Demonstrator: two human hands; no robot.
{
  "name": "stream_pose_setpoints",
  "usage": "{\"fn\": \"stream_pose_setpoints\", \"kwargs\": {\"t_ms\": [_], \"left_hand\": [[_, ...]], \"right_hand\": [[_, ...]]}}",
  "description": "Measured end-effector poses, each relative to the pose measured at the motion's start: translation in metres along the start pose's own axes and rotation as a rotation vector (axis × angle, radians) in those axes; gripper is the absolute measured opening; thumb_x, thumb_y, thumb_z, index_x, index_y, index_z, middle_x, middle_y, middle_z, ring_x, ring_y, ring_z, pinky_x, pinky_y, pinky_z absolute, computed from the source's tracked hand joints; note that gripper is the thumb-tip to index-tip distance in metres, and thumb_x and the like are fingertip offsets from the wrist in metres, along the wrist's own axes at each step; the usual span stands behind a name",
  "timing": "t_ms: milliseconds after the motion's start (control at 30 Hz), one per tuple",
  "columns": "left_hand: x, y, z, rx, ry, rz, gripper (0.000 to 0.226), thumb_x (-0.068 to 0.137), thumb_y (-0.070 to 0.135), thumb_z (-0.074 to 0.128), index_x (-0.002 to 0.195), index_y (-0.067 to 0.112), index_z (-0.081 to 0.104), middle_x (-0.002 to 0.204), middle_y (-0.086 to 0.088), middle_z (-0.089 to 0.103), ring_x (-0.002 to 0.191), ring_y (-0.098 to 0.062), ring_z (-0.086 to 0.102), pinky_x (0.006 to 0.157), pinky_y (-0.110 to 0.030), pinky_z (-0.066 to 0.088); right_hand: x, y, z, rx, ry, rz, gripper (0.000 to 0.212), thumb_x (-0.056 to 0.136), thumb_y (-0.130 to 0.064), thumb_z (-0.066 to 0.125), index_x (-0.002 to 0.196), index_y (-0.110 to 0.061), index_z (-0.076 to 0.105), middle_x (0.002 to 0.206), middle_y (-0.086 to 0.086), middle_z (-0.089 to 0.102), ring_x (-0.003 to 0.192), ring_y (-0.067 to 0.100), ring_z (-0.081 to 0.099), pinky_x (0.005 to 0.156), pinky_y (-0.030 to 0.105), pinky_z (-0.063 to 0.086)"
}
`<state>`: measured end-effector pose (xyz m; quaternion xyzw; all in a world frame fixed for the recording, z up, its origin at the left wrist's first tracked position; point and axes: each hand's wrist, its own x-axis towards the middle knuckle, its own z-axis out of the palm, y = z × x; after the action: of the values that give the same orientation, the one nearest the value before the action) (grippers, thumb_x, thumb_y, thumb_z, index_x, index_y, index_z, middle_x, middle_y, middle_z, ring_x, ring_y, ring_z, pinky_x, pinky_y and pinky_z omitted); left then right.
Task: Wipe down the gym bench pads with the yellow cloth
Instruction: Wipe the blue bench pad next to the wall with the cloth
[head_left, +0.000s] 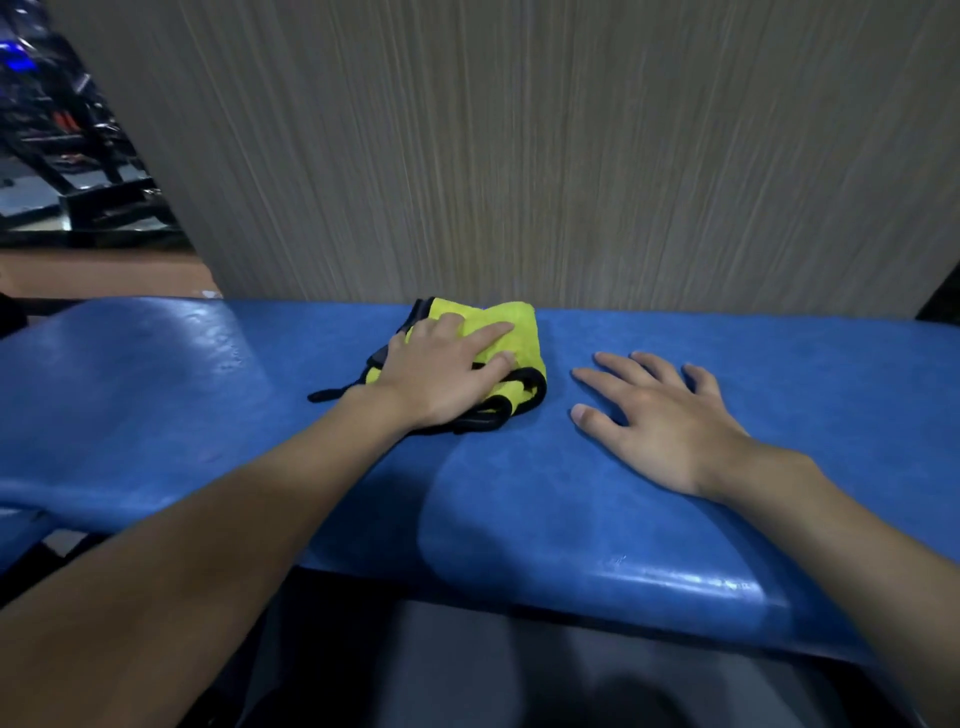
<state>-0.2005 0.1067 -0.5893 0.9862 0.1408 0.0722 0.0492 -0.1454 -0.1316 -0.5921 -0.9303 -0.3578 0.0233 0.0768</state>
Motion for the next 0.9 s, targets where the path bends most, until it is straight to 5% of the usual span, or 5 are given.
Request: {"fn": "stream_pose_setpoints", "kwargs": {"t_ms": [433, 567, 900], "left_hand": [[-0.155, -0.006, -0.019, 0.023, 0.006, 0.041, 0.075, 0.077, 0.076, 0.005, 0.149, 0.061, 0.018, 0.159, -0.001, 0.027, 0.148, -0.019, 0.015, 0.119, -0.050, 0.017], [-0.142, -0.006, -0.020, 0.030, -0.036, 0.021, 0.078, 0.073, 0.078, 0.006, 0.148, 0.061, 0.015, 0.159, -0.003, 0.027, 0.148, -0.022, 0.016, 0.118, -0.052, 0.019], [-0.015, -0.021, -0.008, -0.019, -0.029, 0.013, 0.080, 0.070, 0.081, 0.007, 0.146, 0.060, 0.024, 0.154, -0.005, 0.037, 0.142, -0.031, 0.031, 0.111, -0.059, 0.029]], "right_hand": [[0.001, -0.019, -0.020, -0.019, 0.032, -0.037, 0.058, 0.097, -0.063, 0.021, 0.149, -0.041, 0.032, 0.160, -0.014, 0.027, 0.151, 0.022, 0.012, 0.116, 0.061, -0.001], [0.008, -0.020, -0.008, -0.026, -0.044, -0.004, 0.061, 0.096, -0.067, 0.018, 0.154, -0.044, 0.018, 0.165, -0.015, 0.010, 0.153, 0.019, 0.002, 0.119, 0.056, -0.002], [0.015, -0.015, 0.003, -0.059, -0.033, -0.008, 0.069, 0.089, -0.069, 0.009, 0.153, -0.045, 0.014, 0.165, -0.014, 0.007, 0.152, 0.018, 0.001, 0.118, 0.056, 0.001]]}}
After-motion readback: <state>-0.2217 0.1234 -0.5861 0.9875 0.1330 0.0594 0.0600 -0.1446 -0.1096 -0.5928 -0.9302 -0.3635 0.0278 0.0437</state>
